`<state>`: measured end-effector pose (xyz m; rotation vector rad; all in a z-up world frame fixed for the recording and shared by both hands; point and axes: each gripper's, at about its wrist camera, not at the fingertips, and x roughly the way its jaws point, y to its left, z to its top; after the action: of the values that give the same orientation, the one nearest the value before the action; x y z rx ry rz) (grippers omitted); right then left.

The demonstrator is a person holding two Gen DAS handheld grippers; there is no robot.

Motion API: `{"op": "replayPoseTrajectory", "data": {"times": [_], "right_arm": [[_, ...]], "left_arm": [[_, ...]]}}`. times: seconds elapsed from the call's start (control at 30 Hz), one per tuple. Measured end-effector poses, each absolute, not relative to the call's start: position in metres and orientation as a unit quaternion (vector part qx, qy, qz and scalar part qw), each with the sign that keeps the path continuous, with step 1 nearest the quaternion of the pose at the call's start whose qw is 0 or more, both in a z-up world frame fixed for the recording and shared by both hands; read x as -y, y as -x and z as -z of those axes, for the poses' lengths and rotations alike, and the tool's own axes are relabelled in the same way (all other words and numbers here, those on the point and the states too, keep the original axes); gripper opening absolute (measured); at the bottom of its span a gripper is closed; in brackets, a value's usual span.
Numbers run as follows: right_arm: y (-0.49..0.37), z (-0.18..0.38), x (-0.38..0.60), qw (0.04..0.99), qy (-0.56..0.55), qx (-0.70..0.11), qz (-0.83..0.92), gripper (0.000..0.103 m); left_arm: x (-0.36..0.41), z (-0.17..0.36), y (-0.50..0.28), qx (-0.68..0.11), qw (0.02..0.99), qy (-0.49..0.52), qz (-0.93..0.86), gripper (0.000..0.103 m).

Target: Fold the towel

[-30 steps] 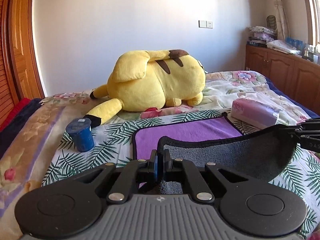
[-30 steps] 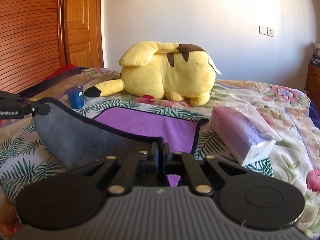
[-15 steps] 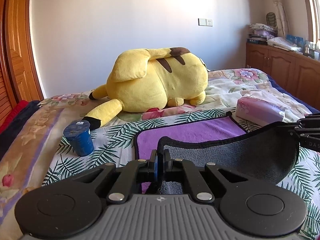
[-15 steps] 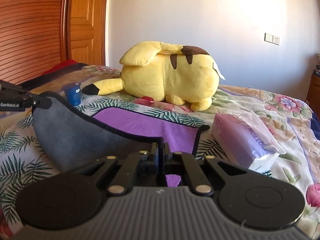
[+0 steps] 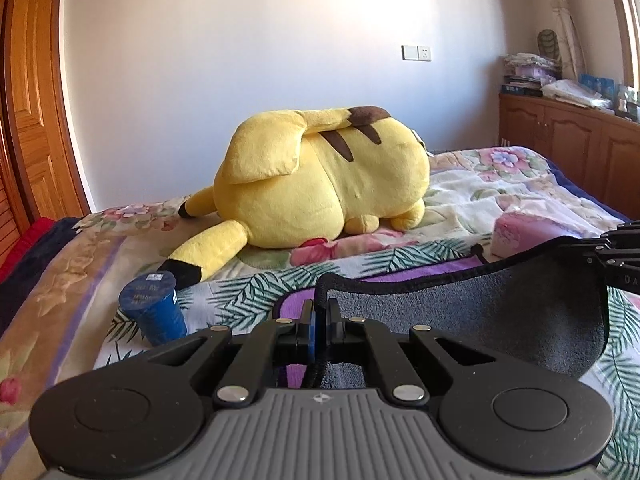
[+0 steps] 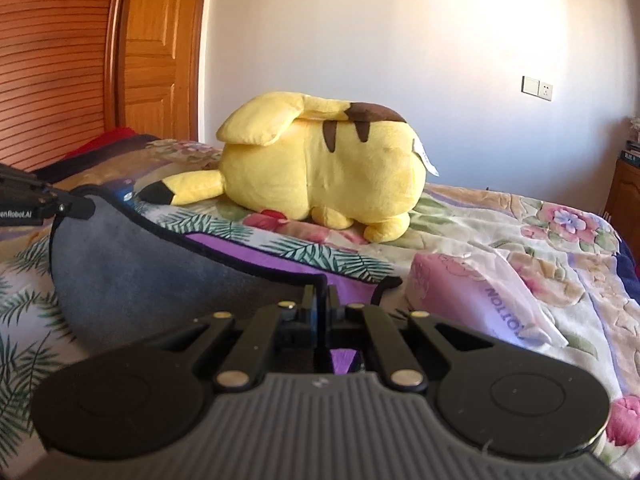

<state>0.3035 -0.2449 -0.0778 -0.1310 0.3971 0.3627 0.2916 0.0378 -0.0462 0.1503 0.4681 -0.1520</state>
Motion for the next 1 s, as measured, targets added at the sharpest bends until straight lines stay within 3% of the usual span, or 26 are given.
{"op": "replayPoseTrajectory", "data": {"times": [1.0], "right_arm": [[-0.385, 0.103, 0.233, 0.967, 0.089, -0.17, -0.165, 0.004]], "left_arm": [[-0.031, 0.082, -0.38, -0.21, 0.968, -0.131, 0.031, 0.005]]}}
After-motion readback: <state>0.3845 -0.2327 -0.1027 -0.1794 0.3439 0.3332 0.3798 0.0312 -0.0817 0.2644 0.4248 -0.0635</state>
